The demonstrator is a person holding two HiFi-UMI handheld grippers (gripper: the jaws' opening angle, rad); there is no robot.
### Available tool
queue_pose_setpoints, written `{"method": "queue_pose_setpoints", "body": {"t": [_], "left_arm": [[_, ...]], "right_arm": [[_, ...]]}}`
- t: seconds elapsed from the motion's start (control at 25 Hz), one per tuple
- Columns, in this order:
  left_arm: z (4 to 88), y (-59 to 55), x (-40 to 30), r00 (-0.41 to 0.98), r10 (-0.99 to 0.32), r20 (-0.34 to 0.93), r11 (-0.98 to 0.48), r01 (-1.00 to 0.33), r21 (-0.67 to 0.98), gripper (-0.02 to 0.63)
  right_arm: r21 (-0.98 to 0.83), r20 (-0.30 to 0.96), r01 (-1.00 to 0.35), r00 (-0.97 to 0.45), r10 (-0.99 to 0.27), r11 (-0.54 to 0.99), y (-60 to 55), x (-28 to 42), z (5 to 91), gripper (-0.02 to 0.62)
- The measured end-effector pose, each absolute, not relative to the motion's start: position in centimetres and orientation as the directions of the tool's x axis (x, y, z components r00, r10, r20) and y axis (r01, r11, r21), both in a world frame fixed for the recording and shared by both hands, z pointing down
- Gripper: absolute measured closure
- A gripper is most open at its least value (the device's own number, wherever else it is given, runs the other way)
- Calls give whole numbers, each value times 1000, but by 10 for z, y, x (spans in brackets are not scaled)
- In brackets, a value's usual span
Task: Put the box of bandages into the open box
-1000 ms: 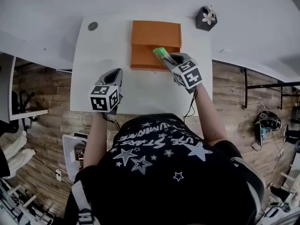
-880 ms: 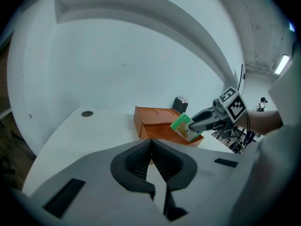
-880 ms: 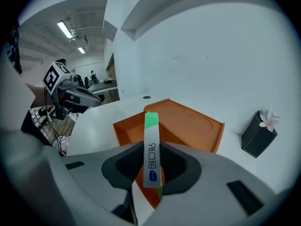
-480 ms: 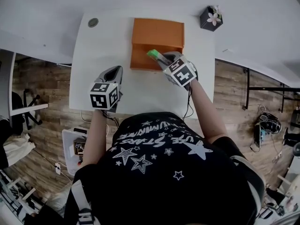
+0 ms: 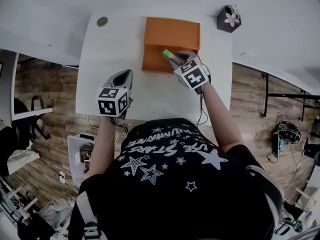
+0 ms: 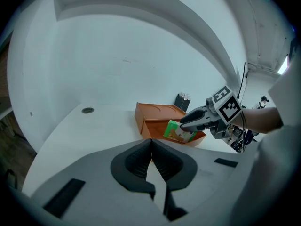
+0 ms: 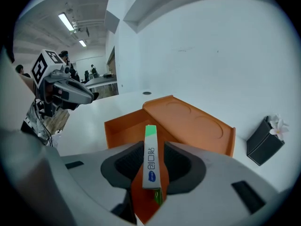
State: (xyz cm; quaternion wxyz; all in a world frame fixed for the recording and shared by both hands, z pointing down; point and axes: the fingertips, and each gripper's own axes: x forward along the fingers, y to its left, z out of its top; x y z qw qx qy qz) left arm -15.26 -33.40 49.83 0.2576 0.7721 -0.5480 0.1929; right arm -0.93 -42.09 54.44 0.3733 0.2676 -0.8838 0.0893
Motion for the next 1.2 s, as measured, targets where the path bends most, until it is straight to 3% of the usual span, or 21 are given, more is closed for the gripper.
{"method": "queue_pose_setpoints", "body": {"t": [1.2], "left_arm": [[493,-287,-151,397,-753,525,-341,-917,205,586]], "right_arm": [[126,644,-662,-511,-569,738,-376,22,513,477]]}}
